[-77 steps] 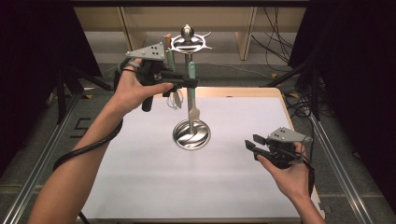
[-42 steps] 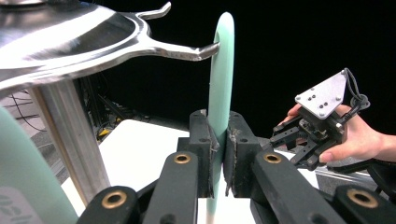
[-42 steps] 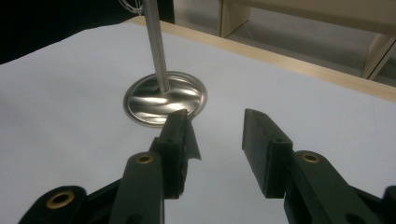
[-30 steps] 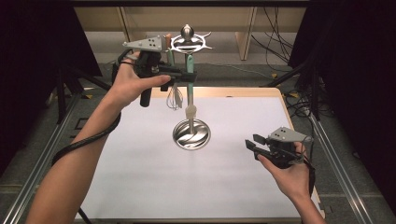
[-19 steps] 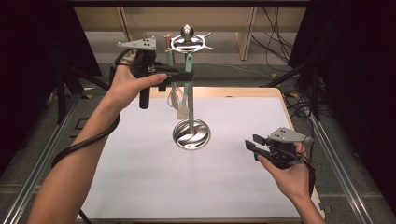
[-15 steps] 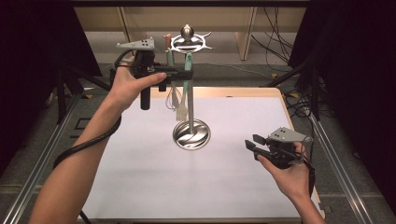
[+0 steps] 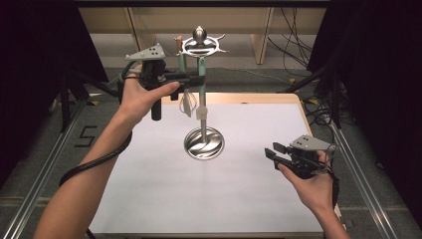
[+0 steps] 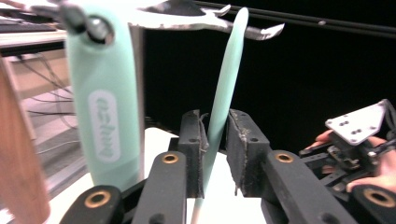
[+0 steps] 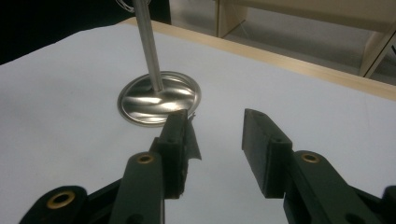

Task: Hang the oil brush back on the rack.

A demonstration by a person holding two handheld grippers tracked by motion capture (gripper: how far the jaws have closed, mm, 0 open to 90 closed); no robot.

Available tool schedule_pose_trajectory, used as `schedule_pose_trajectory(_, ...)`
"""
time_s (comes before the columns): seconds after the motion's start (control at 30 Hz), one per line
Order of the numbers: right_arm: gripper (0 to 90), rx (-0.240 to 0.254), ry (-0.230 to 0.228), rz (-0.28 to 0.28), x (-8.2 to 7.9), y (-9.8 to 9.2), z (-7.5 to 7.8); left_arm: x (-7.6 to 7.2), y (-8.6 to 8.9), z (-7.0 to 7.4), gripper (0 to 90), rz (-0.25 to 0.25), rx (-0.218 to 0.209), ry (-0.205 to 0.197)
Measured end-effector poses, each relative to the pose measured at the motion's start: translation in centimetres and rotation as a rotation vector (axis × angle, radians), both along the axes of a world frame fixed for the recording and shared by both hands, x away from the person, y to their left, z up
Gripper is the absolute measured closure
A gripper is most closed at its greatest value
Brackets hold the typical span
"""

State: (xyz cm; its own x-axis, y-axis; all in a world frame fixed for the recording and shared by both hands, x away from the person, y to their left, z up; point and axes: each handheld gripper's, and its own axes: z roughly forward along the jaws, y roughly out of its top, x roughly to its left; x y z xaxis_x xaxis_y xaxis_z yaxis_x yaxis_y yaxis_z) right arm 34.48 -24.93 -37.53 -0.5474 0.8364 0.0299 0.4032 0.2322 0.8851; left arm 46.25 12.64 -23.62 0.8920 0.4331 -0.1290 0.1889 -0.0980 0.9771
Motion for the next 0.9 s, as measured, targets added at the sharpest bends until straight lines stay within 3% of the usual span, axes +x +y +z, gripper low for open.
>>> schedule_pose_trajectory(0.07, 61.5, 0.016, 0.01, -0.009, 0.0, 0.0, -0.2, -0.2, 0.1, -0.1, 73.9, 0.021, -0.001, -0.013)
schedule_pose_trajectory(0.17, 61.4, -0.022, 0.008, 0.014, 0.1, -0.6, -0.1, -0.6, 0.1, -0.2, 70.0, 0.069, 0.004, -0.046)
schedule_pose_trajectory(0.23, 61.3, 0.022, 0.042, -0.021, -0.2, -0.5, 0.0, -1.1, 0.2, -0.3, 65.6, 0.093, 0.009, -0.071)
schedule_pose_trajectory(0.27, 61.3, 0.008, 0.002, -0.016, 0.0, -0.7, -0.1, -1.5, 0.2, -0.4, 65.1, 0.109, 0.01, -0.088)
schedule_pose_trajectory(0.3, 61.3, 0.008, 0.041, -0.016, -0.2, -0.9, 0.1, -1.8, 0.2, -0.4, 64.0, 0.116, 0.014, -0.099)
schedule_pose_trajectory(0.37, 61.2, 0.011, 0.002, -0.03, -0.1, -1.1, 0.0, -2.5, 0.3, -0.5, 59.5, 0.135, 0.03, -0.128)
schedule_pose_trajectory(0.47, 61.1, 0.02, 0.009, -0.048, -0.2, -1.4, 0.1, -3.7, 0.7, -0.8, 51.0, 0.162, 0.042, -0.161)
schedule_pose_trajectory(0.53, 60.8, -0.005, -0.006, -0.038, 0.0, -1.9, 0.2, -4.4, 1.1, -1.2, 44.2, 0.177, 0.069, -0.194)
schedule_pose_trajectory(0.57, 60.5, 0.023, 0.007, -0.067, -0.2, -1.8, 0.2, -4.6, 1.3, -1.4, 42.6, 0.183, 0.076, -0.202)
schedule_pose_trajectory(0.6, 60.2, 0.004, -0.027, -0.055, 0.1, -2.2, 0.1, -4.8, 1.5, -1.6, 41.8, 0.193, 0.079, -0.209)
schedule_pose_trajectory(0.63, 60.1, 0.021, -0.001, -0.073, 0.0, -2.1, 0.1, -5.0, 1.7, -1.8, 40.9, 0.203, 0.081, -0.211)
schedule_pose_trajectory(0.7, 59.9, 0.021, -0.003, -0.074, 0.1, -2.5, 0.1, -5.5, 2.2, -2.2, 39.5, 0.213, 0.08, -0.22)
schedule_pose_trajectory(0.73, 59.9, 0.047, 0.03, -0.096, -0.1, -2.3, 0.0, -5.7, 2.5, -2.5, 38.9, 0.215, 0.08, -0.219)
schedule_pose_trajectory(0.77, 59.8, 0.01, 0.019, -0.076, 0.0, -2.7, 0.0, -5.9, 2.7, -2.8, 38.6, 0.218, 0.077, -0.219)
schedule_pose_trajectory(0.8, 59.7, 0.008, 0.01, -0.076, 0.1, -2.8, -0.1, -6.3, 3.1, -3.1, 38.5, 0.229, 0.075, -0.217)
schedule_pose_trajectory(0.83, 59.6, 0.038, 0.028, -0.098, 0.0, -2.7, -0.1, -6.5, 3.3, -3.4, 38.2, 0.232, 0.079, -0.217)
schedule_pose_trajectory(0.87, 59.5, 0.02, 0.05, -0.086, -0.1, -2.9, 0.0, -6.7, 3.6, -3.7, 38.0, 0.237, 0.082, -0.219)
schedule_pose_trajectory(0.9, 59.3, 0.021, 0.0, -0.088, 0.2, -3.0, -0.2, -6.9, 3.9, -4.0, 37.9, 0.245, 0.079, -0.218)
